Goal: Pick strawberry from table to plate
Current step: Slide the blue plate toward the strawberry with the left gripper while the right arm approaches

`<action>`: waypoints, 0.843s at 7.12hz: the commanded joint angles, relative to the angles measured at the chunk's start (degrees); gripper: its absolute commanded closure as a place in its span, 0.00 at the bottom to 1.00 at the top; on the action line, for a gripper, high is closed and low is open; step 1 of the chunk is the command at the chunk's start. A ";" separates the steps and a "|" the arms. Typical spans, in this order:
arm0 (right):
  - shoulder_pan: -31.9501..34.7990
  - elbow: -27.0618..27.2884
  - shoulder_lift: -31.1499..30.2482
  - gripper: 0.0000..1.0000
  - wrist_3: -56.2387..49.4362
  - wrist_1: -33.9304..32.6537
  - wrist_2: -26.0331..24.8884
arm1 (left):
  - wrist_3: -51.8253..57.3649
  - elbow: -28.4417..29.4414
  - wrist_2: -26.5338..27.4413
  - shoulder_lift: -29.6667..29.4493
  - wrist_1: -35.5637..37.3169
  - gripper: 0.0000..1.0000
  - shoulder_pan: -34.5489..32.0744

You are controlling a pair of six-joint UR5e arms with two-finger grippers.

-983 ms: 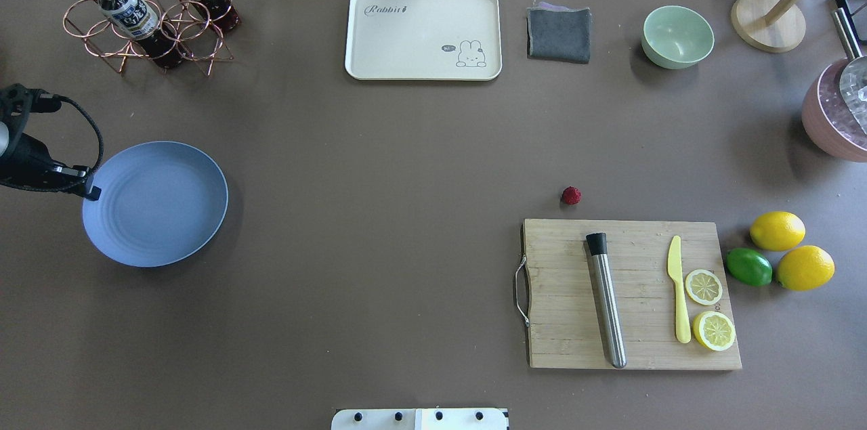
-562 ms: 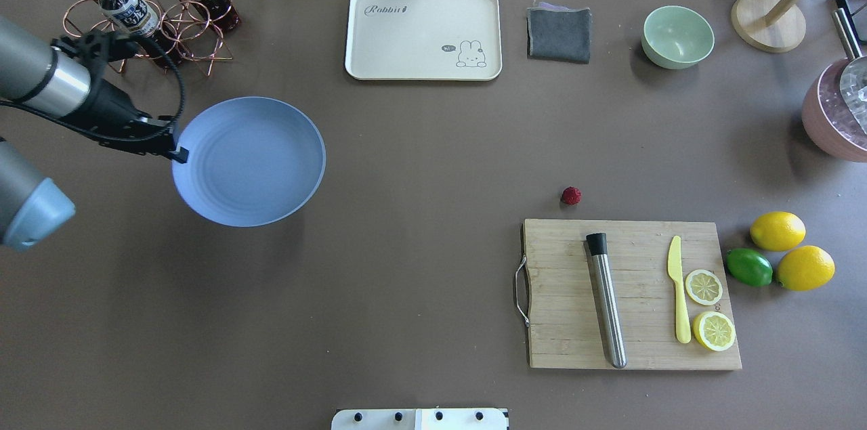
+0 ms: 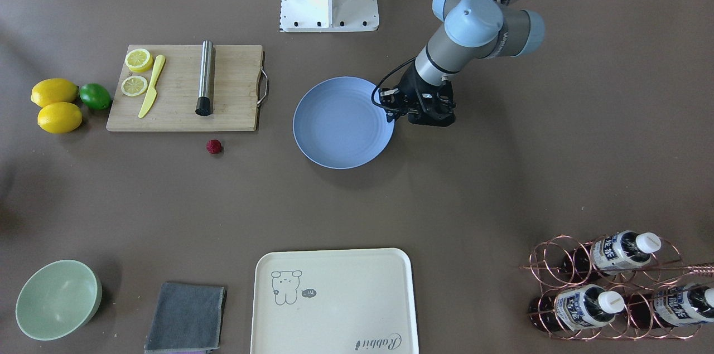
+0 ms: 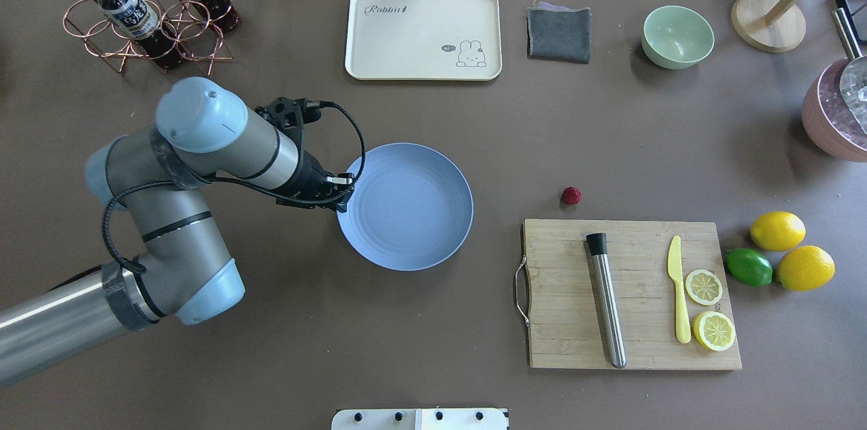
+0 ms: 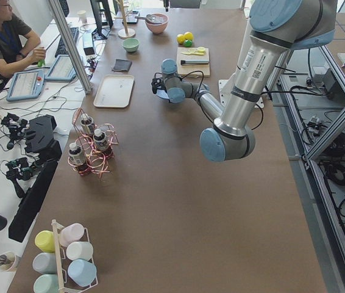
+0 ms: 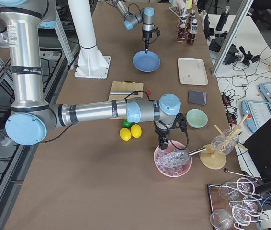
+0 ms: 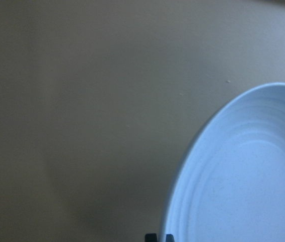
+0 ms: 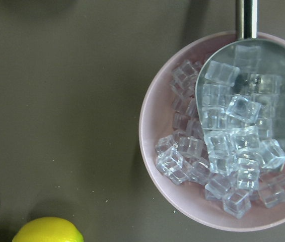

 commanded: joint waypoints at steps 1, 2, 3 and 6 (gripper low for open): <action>-5.89 3.22 2.61 0.00 11.09 0.07 0.44 | -1.40 4.67 3.09 -2.18 -3.36 1.00 2.25; -9.83 7.34 2.88 0.00 19.08 0.16 0.44 | -1.31 6.16 3.09 -2.09 -4.95 1.00 2.25; -14.57 10.25 4.79 0.00 28.29 0.24 0.18 | -1.40 6.53 3.09 -2.09 -5.14 1.00 1.99; -30.39 8.36 8.23 0.00 56.43 20.74 -6.22 | -1.66 6.18 2.49 -2.18 -5.06 0.21 -0.02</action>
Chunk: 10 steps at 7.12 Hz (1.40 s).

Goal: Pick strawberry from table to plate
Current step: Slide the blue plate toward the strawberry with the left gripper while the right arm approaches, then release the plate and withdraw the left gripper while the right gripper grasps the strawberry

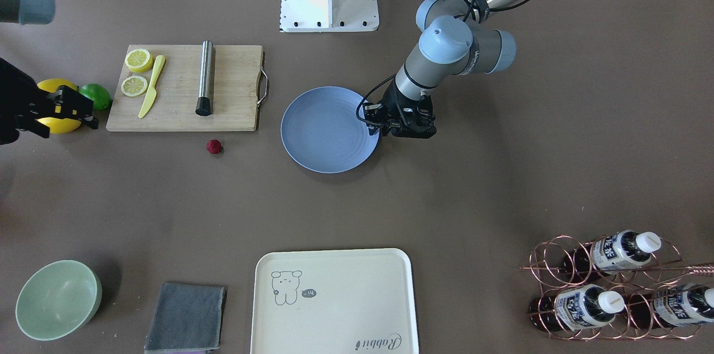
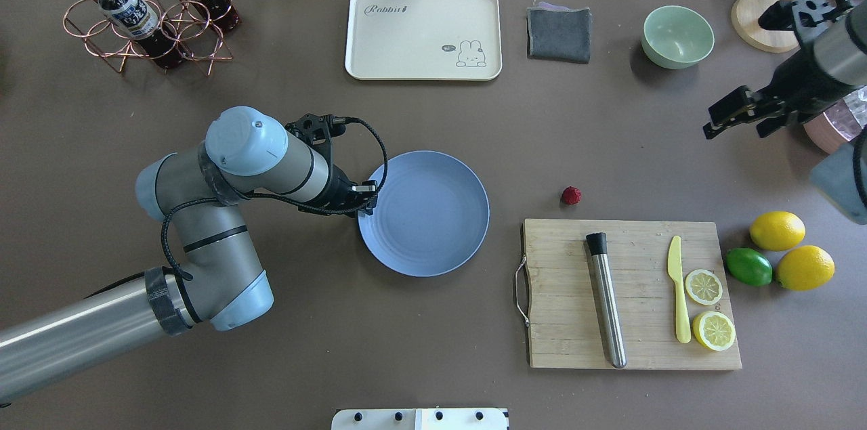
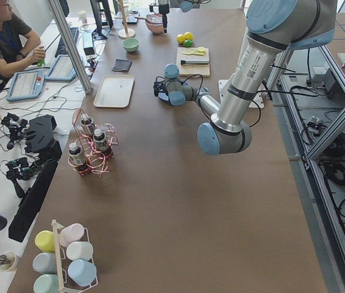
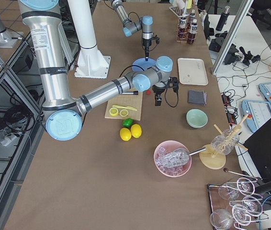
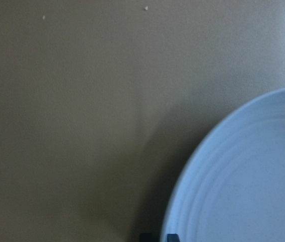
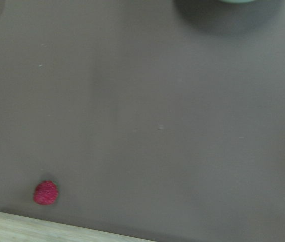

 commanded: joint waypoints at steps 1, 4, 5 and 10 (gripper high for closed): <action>-8.43 -2.99 3.91 0.00 13.43 8.94 -3.69 | -0.04 -0.60 -0.63 -0.04 0.41 0.21 -1.75; -17.74 -6.69 8.68 0.04 17.50 9.04 -12.29 | 0.75 -6.82 -8.26 4.41 1.99 0.21 -7.80; -19.42 -8.88 10.43 0.10 17.42 8.95 -15.44 | 1.80 -8.67 -8.54 6.10 1.99 0.21 -9.30; -20.23 -11.36 10.27 0.61 17.24 8.60 -17.76 | 1.81 -10.80 -9.60 7.52 1.99 0.21 -10.10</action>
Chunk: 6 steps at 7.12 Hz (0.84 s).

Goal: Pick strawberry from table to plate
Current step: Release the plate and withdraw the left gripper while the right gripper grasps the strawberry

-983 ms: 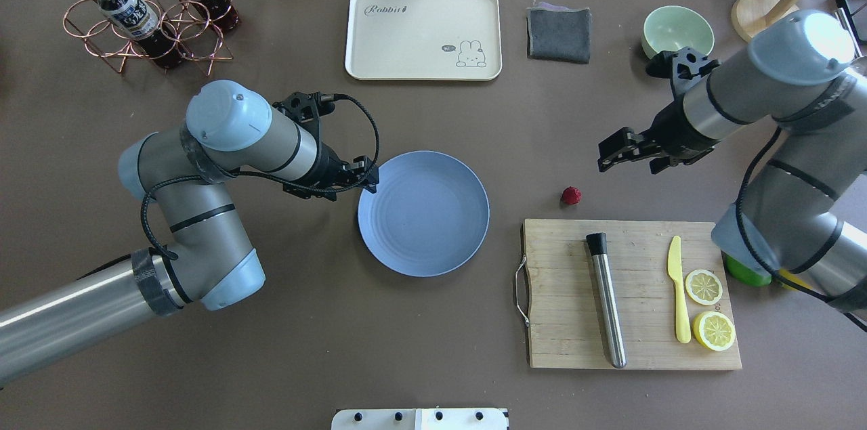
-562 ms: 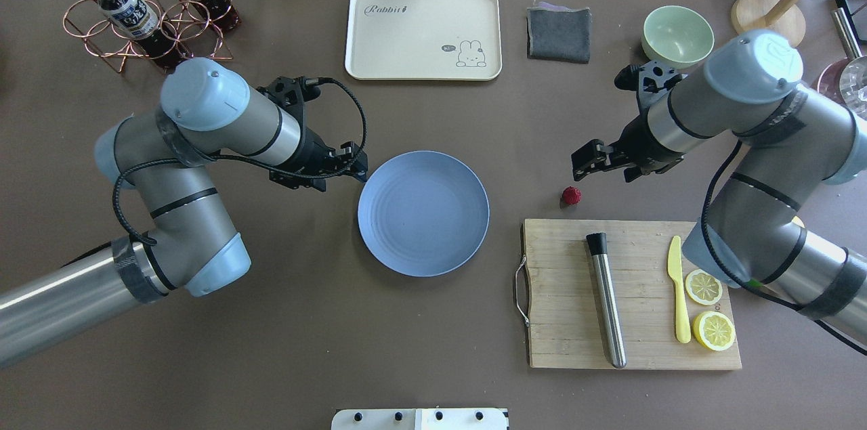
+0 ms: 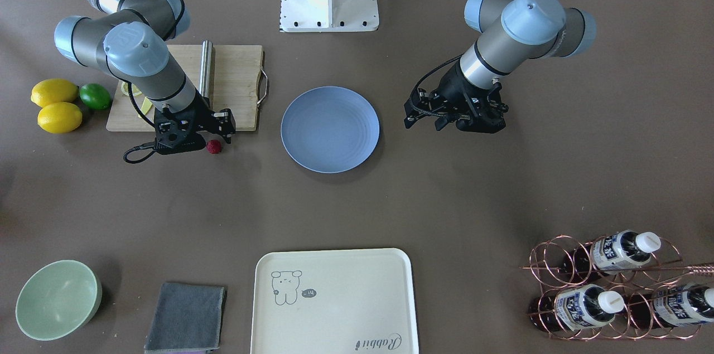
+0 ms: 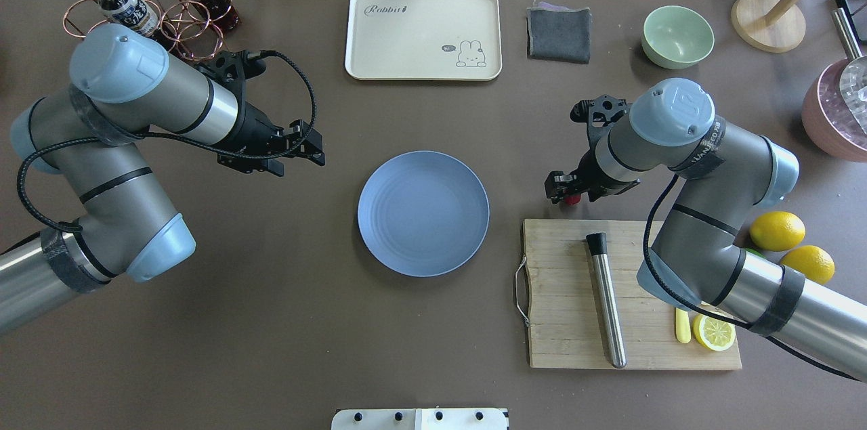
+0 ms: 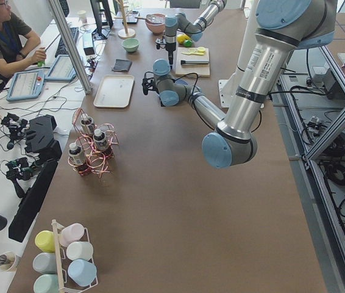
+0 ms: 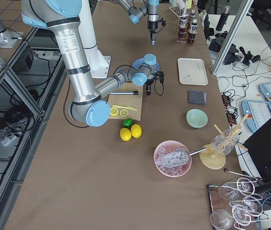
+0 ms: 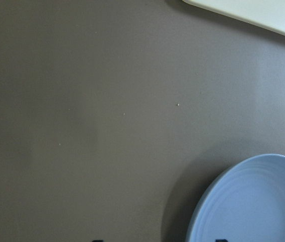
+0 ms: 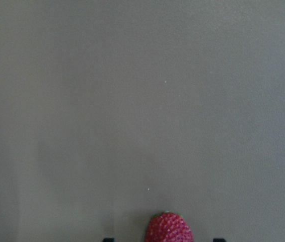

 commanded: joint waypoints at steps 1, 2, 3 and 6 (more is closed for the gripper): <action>-0.06 -0.32 0.02 0.83 -0.05 -0.19 -0.58 | 0.06 -0.33 -0.11 0.14 -0.07 0.21 -0.04; -0.06 -0.32 0.11 1.00 -0.14 -0.19 -0.49 | 0.06 -0.59 -0.20 0.32 -0.07 0.21 -0.13; 0.73 0.02 0.37 1.00 -0.40 -0.19 -0.05 | 0.06 -1.47 -1.68 1.28 -0.07 0.21 -1.26; -0.66 2.04 7.11 1.00 4.56 -3.93 -0.05 | 8.43 -3.06 -7.57 5.83 -0.07 0.21 -9.95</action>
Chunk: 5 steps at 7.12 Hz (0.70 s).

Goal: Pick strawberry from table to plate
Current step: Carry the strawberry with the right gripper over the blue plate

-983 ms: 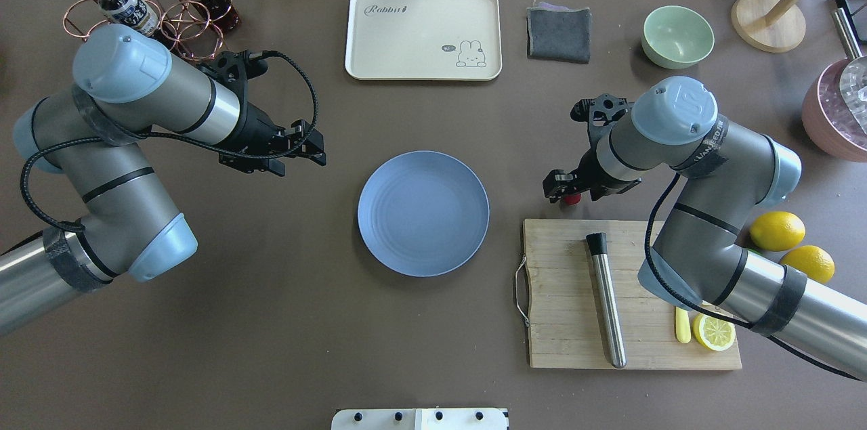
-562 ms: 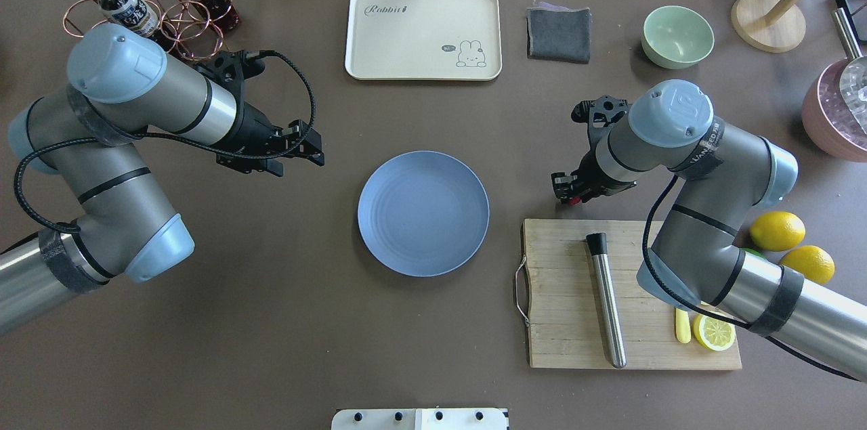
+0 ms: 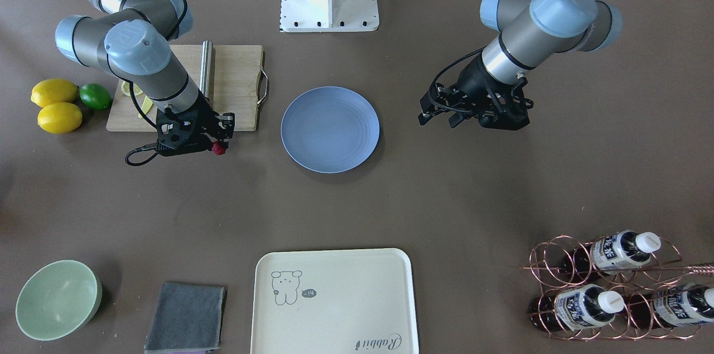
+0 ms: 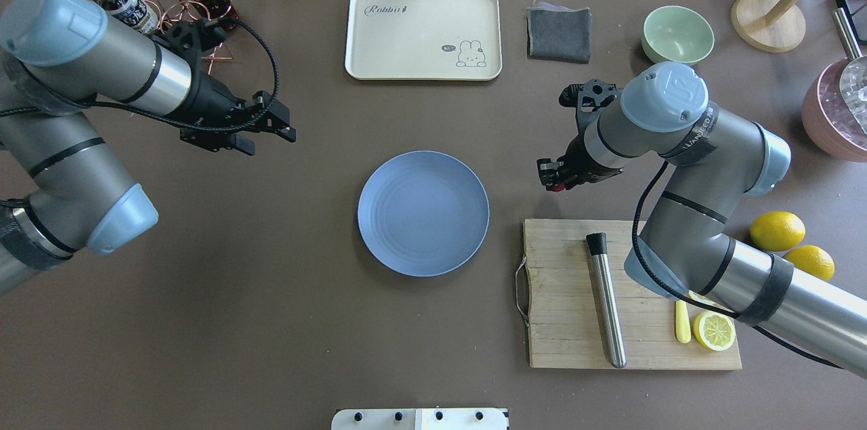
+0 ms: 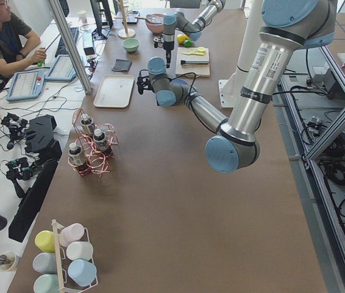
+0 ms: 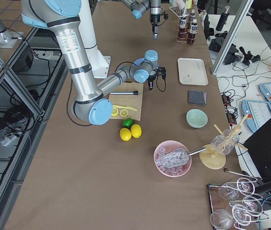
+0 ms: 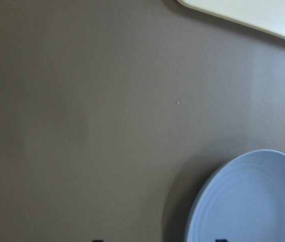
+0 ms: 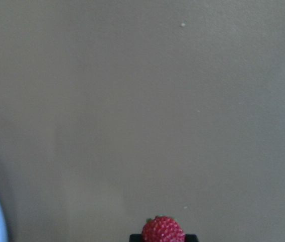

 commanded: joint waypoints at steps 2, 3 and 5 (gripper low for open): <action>-5.51 1.06 9.98 1.00 10.50 -7.51 -2.59 | 20.73 0.70 -4.28 9.60 0.87 0.21 -8.97; -7.80 0.62 11.48 1.00 12.62 -7.44 -4.52 | 25.84 0.88 -6.22 12.41 0.88 0.21 -11.79; -10.36 -4.88 16.04 1.00 14.47 -6.74 -7.51 | 34.20 2.47 -6.50 16.55 0.96 0.21 -15.92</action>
